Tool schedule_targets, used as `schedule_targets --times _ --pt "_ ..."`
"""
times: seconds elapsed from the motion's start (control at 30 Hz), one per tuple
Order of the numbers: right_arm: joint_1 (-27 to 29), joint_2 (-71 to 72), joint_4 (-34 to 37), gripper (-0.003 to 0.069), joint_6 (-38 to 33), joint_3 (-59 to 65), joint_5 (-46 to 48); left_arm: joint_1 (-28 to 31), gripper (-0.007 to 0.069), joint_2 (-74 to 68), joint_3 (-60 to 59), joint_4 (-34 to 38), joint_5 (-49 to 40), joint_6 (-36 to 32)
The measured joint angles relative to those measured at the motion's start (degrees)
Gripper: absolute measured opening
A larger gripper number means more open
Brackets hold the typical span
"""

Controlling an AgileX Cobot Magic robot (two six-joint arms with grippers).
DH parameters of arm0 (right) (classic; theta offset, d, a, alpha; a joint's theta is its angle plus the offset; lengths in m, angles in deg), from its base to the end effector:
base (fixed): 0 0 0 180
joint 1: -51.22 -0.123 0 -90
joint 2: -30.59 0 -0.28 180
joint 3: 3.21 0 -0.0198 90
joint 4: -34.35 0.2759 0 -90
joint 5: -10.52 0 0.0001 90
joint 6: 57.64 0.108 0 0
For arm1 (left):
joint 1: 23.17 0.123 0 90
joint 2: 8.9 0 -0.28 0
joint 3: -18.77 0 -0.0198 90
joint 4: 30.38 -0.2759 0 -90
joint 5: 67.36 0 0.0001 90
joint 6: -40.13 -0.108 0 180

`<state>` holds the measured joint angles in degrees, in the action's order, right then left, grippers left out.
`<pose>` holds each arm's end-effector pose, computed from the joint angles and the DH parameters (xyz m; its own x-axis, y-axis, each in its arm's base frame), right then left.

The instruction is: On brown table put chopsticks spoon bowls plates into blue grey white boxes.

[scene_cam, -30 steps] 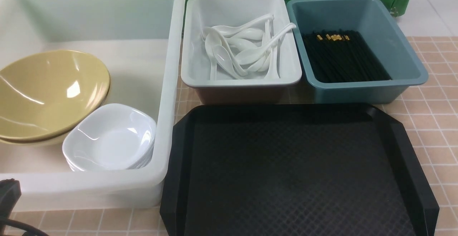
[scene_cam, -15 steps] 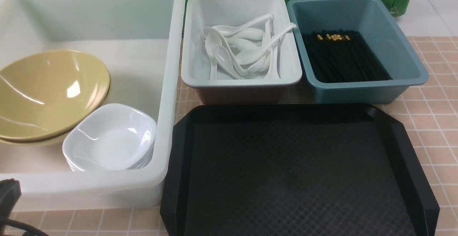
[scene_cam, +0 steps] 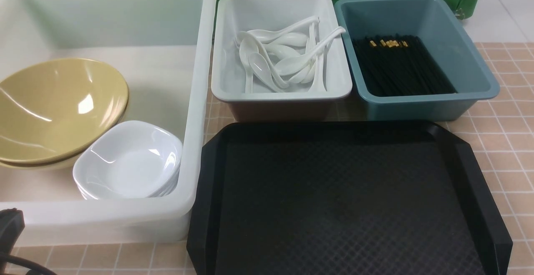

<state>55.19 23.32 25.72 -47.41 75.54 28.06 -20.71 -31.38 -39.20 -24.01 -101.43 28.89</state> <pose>0.1005 -0.0119 0.1723 -0.2267 0.0506 -0.9727 0.1210 0.9924 0.0234 0.1084 -0.0021 0.2508 -0.4084 0.0861 -0.9087 0.0564 0.9960 0.0690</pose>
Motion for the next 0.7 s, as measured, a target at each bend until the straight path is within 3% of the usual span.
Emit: schedule_targets --times 0.47,0.7 --pt "0.0 0.0 0.0 0.0064 0.0 0.0 0.0 -1.8 -0.0011 1.3 -2.5 0.0 2.3 0.1" --pt "0.0 0.0 0.0 0.0074 0.0 0.0 0.0 -2.8 -0.0011 9.1 -15.2 1.3 22.6 0.2"
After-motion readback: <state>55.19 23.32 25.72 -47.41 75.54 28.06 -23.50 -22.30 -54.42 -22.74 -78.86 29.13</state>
